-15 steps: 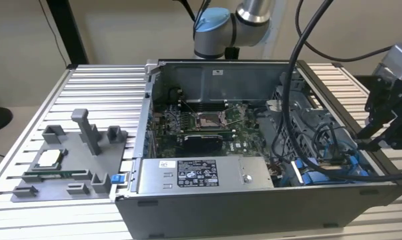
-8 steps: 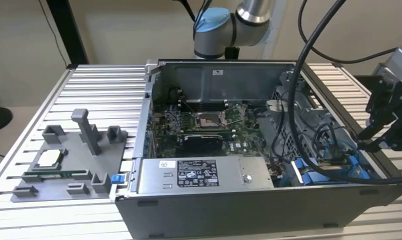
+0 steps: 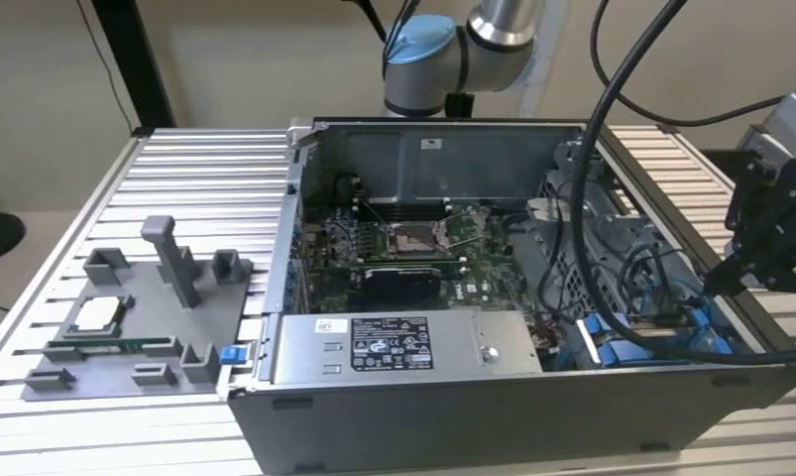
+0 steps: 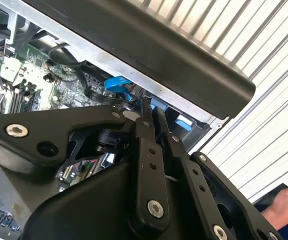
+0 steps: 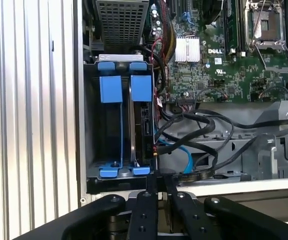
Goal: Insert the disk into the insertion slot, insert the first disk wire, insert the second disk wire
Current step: 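Insert the second disk wire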
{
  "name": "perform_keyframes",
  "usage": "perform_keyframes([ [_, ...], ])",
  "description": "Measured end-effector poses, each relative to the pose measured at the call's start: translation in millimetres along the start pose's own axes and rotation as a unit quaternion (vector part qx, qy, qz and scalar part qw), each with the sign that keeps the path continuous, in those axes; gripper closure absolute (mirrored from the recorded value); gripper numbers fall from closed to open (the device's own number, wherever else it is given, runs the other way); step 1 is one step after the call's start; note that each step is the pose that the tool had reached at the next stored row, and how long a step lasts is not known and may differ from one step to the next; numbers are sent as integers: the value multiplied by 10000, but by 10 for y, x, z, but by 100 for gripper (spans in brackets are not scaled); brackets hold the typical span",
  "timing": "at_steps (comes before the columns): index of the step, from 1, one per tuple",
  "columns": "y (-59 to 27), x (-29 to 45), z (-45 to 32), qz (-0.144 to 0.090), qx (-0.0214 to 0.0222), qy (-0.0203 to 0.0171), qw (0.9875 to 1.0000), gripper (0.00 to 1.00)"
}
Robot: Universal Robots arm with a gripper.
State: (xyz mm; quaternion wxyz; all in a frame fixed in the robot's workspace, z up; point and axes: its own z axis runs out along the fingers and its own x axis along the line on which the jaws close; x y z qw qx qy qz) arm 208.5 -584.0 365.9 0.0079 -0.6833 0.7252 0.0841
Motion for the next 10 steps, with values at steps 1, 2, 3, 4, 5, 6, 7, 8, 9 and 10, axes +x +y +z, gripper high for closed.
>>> perform_keyframes([
  [1, 0, 0, 0, 1, -2, 0, 10000, 100],
  [2, 0, 0, 0, 2, -3, 0, 10000, 100],
  [3, 0, 0, 0, 3, -6, 0, 10000, 100],
  [4, 0, 0, 0, 4, -9, 0, 10000, 100],
  [5, 0, 1, 0, 5, -13, 0, 10000, 100],
  [6, 0, 2, 0, 6, -16, 1, 10000, 100],
  [7, 0, 2, 0, 6, -17, 1, 10000, 100],
  [8, 0, 2, -6, 6, -18, 2, 10000, 100],
  [9, 4, -1, -29, 6, -18, 2, 10000, 100],
  [10, 14, -6, -66, 6, -18, 0, 10000, 100],
])
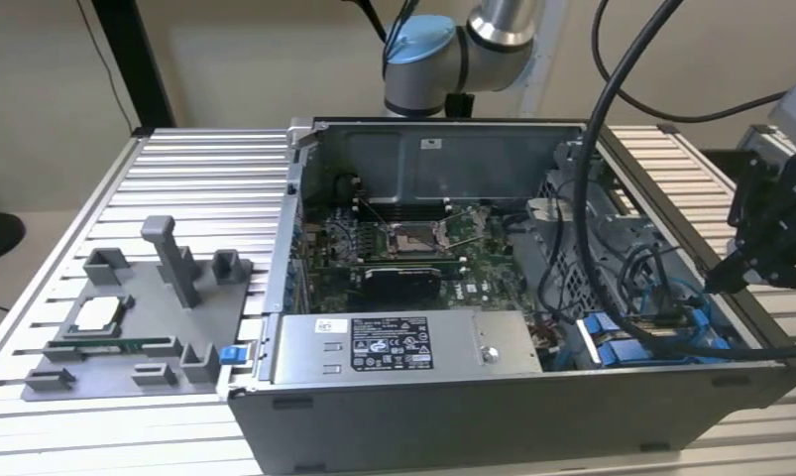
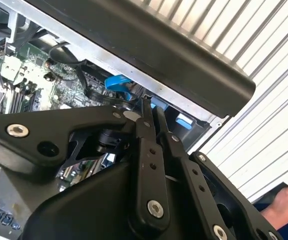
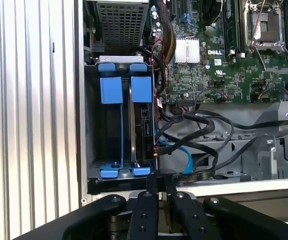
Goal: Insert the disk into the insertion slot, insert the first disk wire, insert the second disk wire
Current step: 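Insert the second disk wire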
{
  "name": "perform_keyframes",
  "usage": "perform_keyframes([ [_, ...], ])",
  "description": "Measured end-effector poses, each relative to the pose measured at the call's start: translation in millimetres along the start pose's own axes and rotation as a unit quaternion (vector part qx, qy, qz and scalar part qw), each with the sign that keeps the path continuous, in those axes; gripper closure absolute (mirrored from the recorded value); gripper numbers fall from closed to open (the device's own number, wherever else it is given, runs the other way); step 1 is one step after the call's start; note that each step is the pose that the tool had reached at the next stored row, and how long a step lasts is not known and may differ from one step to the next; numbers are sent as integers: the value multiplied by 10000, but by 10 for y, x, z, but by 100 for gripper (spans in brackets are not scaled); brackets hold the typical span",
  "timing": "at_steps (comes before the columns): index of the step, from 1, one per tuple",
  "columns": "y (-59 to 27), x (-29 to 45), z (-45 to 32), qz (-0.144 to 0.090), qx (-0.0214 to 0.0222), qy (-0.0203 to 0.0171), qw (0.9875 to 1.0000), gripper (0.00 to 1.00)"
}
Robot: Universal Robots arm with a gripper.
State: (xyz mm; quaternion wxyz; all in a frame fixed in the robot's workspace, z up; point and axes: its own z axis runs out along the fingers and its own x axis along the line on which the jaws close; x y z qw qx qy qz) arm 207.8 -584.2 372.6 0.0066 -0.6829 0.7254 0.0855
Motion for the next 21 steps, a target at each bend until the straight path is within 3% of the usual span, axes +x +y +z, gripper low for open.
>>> perform_keyframes([
  [3, 62, -13, -104, -1, 4, 1, 10000, 100],
  [6, 149, -22, -143, -2, 20, 0, 10000, 100],
  [14, 486, -6, -115, -13, 97, -5, 10000, 100],
  [18, 655, 6, -93, -25, 189, -9, 9998, 100],
  [21, 734, 14, -76, -44, 324, -14, 9995, 100],
])
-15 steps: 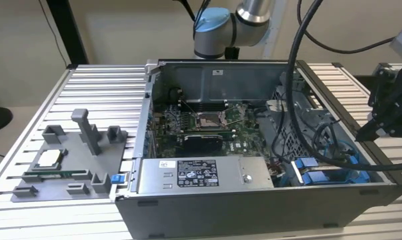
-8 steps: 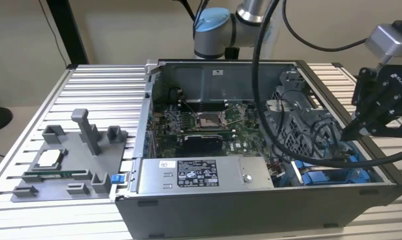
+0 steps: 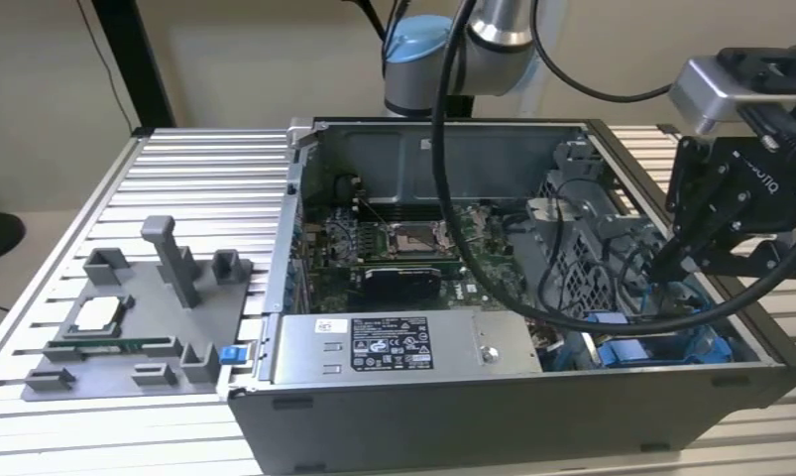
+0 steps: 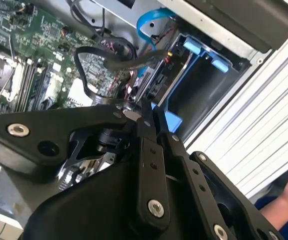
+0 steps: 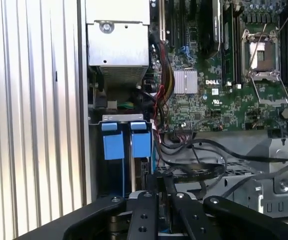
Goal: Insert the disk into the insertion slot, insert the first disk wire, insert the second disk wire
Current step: 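Insert the second disk wire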
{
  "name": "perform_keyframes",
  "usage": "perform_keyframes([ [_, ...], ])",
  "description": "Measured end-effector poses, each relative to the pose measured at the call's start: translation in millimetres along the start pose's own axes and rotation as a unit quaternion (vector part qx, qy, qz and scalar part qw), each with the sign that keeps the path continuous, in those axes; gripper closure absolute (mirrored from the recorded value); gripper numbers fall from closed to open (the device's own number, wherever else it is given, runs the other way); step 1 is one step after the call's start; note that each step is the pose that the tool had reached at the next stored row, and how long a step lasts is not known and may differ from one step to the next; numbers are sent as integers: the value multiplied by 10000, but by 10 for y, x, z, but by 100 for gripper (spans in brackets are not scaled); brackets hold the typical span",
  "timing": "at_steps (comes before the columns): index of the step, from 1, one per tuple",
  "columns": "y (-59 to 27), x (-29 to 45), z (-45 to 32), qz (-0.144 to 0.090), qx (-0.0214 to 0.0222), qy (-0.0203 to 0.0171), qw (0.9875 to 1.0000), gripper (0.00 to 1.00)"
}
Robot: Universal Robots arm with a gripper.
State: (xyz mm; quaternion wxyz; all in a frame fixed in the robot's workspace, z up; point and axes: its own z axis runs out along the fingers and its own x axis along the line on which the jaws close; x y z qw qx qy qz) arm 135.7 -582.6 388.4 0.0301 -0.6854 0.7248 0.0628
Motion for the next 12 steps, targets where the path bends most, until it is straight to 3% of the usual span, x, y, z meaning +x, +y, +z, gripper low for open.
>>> perform_keyframes([
  [4, 65, 6, 11, -42, 255, -9, 9997, 100],
  [9, 103, 14, 20, -128, 561, -13, 9983, 100],
  [11, 119, 17, 24, -164, 674, -14, 9976, 100],
  [12, 131, 18, 28, -177, 711, -15, 9973, 100],
])
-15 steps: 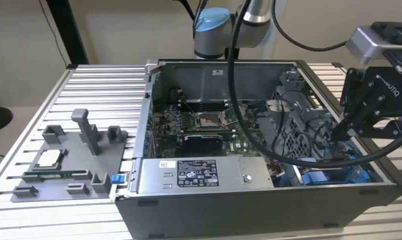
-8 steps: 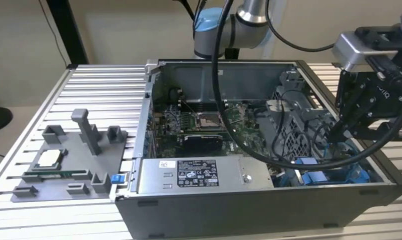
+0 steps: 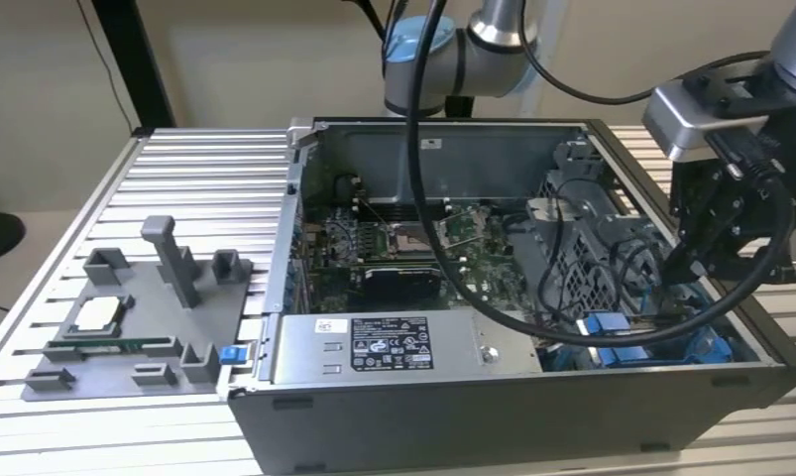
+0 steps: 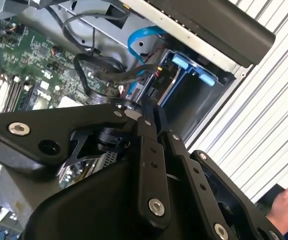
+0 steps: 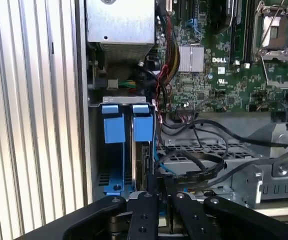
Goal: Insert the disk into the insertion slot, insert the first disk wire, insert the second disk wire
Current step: 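Insert the second disk wire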
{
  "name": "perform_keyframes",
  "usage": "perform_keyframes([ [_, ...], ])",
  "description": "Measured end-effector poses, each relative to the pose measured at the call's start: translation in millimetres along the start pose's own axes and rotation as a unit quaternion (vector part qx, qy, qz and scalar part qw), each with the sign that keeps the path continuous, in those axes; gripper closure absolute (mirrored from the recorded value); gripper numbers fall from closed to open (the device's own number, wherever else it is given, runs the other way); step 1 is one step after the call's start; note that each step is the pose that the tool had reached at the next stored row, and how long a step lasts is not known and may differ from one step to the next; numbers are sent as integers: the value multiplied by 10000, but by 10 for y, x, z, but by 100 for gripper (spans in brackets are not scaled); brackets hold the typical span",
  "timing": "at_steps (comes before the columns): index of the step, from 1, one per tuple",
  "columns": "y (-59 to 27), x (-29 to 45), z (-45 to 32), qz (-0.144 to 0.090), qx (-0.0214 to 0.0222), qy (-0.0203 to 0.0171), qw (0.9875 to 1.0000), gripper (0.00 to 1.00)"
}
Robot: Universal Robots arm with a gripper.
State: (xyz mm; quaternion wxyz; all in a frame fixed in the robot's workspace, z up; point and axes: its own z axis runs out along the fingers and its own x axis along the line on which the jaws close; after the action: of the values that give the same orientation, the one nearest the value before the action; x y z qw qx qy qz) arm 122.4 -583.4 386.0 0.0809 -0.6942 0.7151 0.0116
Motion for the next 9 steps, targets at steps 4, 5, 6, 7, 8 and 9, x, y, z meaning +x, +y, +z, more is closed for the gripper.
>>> perform_keyframes([
  [4, 89, 9, 29, -21, 18, -3, 10000, 100],
  [5, 101, 14, 41, -30, 17, -3, 10000, 100],
  [6, 107, 20, 53, -38, 16, -3, 10000, 100],
  [7, 112, 29, 71, -46, 15, -5, 10000, 100],
  [8, 114, 39, 88, -53, 14, -6, 10000, 100],
  [9, 115, 54, 105, -60, 13, -6, 10000, 100],
])
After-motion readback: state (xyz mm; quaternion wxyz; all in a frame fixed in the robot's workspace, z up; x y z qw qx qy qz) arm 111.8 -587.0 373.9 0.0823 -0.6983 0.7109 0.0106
